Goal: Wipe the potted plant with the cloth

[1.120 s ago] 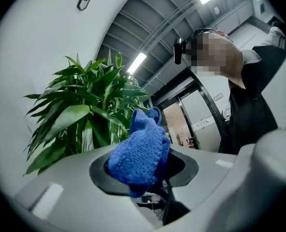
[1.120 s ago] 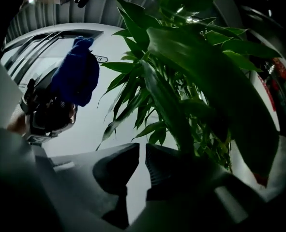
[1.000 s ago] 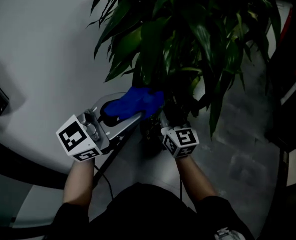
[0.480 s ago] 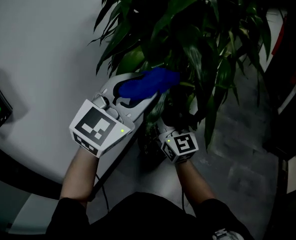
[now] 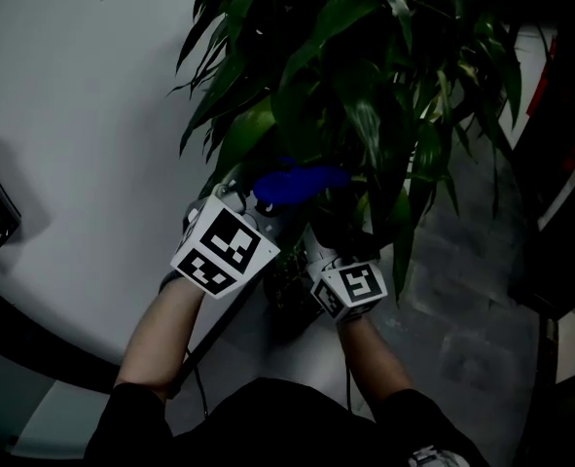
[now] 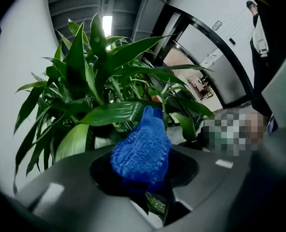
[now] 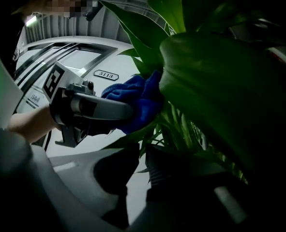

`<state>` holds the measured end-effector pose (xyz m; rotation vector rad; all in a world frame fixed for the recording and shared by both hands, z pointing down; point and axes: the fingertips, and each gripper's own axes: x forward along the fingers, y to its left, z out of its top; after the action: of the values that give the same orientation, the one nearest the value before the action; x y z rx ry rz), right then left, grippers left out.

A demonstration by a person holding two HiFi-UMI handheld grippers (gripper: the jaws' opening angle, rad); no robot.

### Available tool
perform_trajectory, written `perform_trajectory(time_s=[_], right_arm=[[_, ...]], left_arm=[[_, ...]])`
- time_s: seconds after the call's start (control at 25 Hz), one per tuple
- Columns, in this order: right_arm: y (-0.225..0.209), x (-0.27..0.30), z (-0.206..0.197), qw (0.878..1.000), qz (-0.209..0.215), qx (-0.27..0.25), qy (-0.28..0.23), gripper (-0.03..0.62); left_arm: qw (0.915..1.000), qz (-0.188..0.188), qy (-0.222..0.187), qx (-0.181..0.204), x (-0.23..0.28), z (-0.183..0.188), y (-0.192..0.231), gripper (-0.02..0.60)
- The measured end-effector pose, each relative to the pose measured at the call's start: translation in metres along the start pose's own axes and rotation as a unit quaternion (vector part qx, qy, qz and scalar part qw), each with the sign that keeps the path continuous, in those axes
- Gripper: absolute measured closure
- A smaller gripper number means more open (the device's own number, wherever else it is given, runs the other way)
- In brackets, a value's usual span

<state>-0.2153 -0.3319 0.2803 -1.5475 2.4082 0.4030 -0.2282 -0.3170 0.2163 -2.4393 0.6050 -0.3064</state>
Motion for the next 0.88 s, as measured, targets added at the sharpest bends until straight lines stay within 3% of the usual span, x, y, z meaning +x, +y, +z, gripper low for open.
perform_trajectory(time_s=[0.32, 0.88], right_arm=[[0.003, 0.002, -0.001, 0.999, 0.007, 0.034, -0.018, 0.553], [0.015, -0.008, -0.033, 0.993, 0.007, 0.116, -0.003, 0.553]], left_arm=[[0.9935, -0.033, -0.049, -0.098, -0.011, -0.012, -0.011, 0.426], [0.9876, -0.057, -0.022, -0.145, -0.034, -0.054, -0.047, 0.426]])
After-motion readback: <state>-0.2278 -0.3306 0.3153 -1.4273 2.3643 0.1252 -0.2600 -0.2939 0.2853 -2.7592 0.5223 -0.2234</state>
